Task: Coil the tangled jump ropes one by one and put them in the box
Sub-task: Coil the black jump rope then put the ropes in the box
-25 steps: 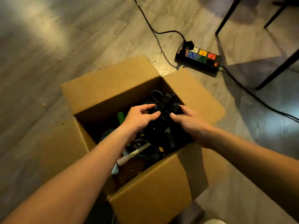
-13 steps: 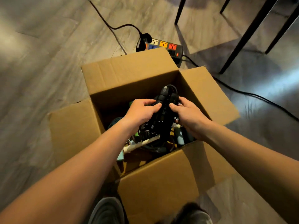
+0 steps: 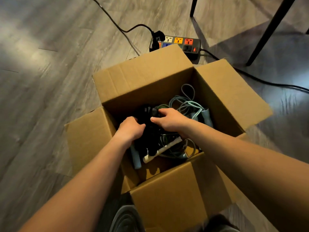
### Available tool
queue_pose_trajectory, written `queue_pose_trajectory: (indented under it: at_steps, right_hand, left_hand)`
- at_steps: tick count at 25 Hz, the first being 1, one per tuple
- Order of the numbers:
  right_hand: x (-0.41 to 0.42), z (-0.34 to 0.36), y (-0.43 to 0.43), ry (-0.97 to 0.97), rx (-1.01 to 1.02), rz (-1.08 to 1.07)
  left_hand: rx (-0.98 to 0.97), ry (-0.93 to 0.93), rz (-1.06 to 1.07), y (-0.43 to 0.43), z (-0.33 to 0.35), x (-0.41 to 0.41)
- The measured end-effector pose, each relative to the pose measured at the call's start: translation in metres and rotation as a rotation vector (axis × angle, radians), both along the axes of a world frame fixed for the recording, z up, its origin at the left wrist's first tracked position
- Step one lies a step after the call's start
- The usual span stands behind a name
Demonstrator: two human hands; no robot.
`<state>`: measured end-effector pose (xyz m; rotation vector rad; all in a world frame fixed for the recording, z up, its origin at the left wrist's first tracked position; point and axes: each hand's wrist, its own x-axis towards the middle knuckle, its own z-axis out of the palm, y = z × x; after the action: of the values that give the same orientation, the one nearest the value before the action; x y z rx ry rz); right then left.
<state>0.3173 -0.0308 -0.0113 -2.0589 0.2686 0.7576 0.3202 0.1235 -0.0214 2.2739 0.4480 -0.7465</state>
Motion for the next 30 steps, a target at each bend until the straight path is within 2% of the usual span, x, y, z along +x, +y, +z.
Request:
queue_pose_trajectory:
  at_steps: [2, 5, 11, 13, 17, 18, 20, 22, 26, 30]
  right_hand:
    - [0.003, 0.001, -0.001, -0.02, -0.092, 0.075]
    - [0.005, -0.003, -0.003, -0.003, -0.099, 0.064]
    - [0.001, -0.001, 0.008, -0.144, -0.214, -0.01]
    - [-0.009, 0.005, 0.006, -0.192, -0.219, -0.039]
    - [-0.039, 0.029, -0.013, -0.24, -0.182, 0.027]
    - [-0.044, 0.037, -0.023, -0.272, -0.183, 0.033]
    - [-0.051, 0.053, -0.048, -0.328, -0.231, 0.01]
    - [-0.057, 0.06, -0.075, -0.331, -0.293, -0.047]
    - [-0.071, 0.055, -0.107, -0.24, -0.36, -0.114]
    - [-0.089, 0.047, -0.115, -0.219, -0.335, -0.183]
  left_hand:
    - [0.06, 0.003, -0.037, 0.0, -0.005, 0.0]
    - [0.101, -0.019, -0.07, 0.001, -0.005, 0.004]
    - [0.388, -0.063, -0.319, -0.004, 0.017, 0.002]
    - [0.385, -0.126, -0.373, -0.006, 0.027, -0.013]
    - [0.374, -0.573, -0.364, 0.023, 0.056, -0.052]
    - [0.42, -0.606, -0.318, 0.036, 0.06, -0.058]
    - [0.416, -0.496, -0.196, 0.056, 0.066, -0.068]
    - [0.298, -0.43, -0.163, 0.061, 0.061, -0.075]
    - [0.307, -0.556, -0.274, 0.049, 0.053, -0.054]
    - [0.244, -0.536, -0.476, 0.032, 0.056, 0.008]
